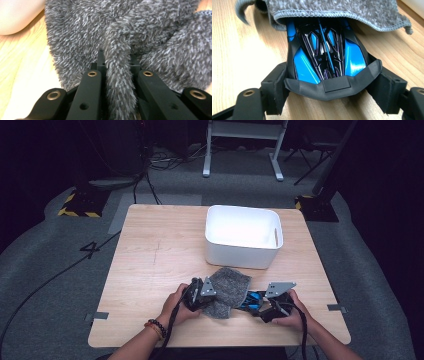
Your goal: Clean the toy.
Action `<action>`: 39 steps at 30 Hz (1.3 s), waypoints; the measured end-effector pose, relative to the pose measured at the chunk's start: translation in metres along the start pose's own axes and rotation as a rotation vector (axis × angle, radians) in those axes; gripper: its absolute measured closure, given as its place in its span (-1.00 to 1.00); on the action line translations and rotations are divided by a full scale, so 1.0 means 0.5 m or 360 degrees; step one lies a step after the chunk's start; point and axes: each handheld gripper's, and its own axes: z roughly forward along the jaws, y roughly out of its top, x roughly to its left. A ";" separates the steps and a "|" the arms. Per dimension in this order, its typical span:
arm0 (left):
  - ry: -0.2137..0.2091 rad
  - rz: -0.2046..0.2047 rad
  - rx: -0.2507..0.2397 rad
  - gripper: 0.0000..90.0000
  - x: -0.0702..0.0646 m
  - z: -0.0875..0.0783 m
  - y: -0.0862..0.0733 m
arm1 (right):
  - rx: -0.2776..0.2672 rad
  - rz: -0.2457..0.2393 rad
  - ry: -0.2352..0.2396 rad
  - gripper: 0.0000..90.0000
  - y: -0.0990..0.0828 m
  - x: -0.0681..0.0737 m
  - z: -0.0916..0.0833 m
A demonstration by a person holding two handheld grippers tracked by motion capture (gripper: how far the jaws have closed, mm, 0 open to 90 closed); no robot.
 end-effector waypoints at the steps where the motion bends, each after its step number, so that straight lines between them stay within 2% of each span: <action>1: 0.0000 -0.0005 -0.0003 0.78 0.003 0.001 0.001 | 0.0001 0.0007 0.0005 -0.46 0.001 0.001 0.001; 8: 0.0000 -0.0016 -0.0007 0.78 0.012 0.010 0.008 | -0.0022 -0.0033 0.0026 -0.46 -0.002 0.000 0.002; 16: 0.0017 0.0000 -0.0006 0.79 0.007 0.018 0.017 | 0.0006 -0.0078 0.0029 -0.48 -0.011 -0.008 -0.010; 20: 0.0003 -0.0040 -0.0011 0.79 0.010 0.018 0.018 | -0.0011 -0.0069 0.0036 -0.47 -0.012 -0.008 -0.008; 22: 0.0003 -0.0031 0.0004 0.79 0.010 0.017 0.021 | -0.0013 -0.0070 0.0038 -0.47 -0.012 -0.008 -0.008; 26: 0.0003 -0.0005 -0.0013 0.79 0.002 0.013 0.030 | -0.0004 -0.0070 0.0037 -0.47 -0.011 -0.008 -0.008; 30: -0.0007 0.0013 -0.0060 0.79 -0.001 0.005 0.044 | -0.0007 -0.0073 0.0040 -0.47 -0.010 -0.008 -0.008; 33: -0.0063 -0.0005 -0.0131 0.79 -0.006 -0.001 0.056 | -0.0011 -0.0071 0.0039 -0.47 -0.010 -0.008 -0.007; 39: -0.0146 0.0090 -0.0189 0.79 -0.045 0.014 0.098 | -0.0025 -0.0078 0.0045 -0.46 -0.004 -0.010 0.002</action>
